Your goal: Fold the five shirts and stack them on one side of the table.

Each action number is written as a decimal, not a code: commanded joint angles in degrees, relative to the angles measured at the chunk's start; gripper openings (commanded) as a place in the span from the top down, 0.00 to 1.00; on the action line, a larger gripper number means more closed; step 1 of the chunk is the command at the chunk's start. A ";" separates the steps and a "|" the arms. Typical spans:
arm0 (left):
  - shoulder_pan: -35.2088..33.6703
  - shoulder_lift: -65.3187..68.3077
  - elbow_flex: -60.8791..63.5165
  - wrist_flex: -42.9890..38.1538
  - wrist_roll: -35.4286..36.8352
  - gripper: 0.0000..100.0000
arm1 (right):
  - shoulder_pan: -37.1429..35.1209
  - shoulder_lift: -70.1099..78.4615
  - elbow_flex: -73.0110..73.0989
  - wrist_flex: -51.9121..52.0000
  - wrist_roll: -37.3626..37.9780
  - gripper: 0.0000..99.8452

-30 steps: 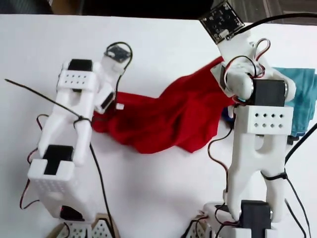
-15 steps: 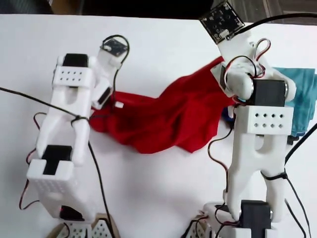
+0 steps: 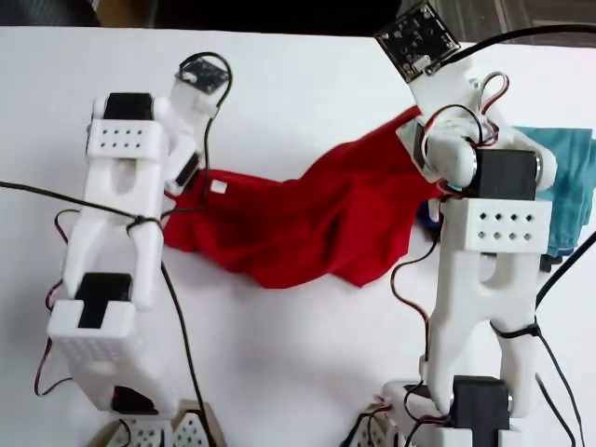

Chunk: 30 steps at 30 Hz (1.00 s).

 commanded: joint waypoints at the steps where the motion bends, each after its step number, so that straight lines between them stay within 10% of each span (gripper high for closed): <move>1: -0.79 -0.97 -3.12 0.35 0.09 0.97 | 0.66 -2.51 -0.35 -0.84 -0.09 0.98; 9: -0.88 -6.95 -22.02 13.45 0.09 0.97 | 0.66 -11.03 -1.85 -1.98 -0.18 0.98; 30: -2.90 -45.45 -26.33 13.63 0.00 0.97 | 0.75 -40.13 -1.67 -15.25 3.16 0.98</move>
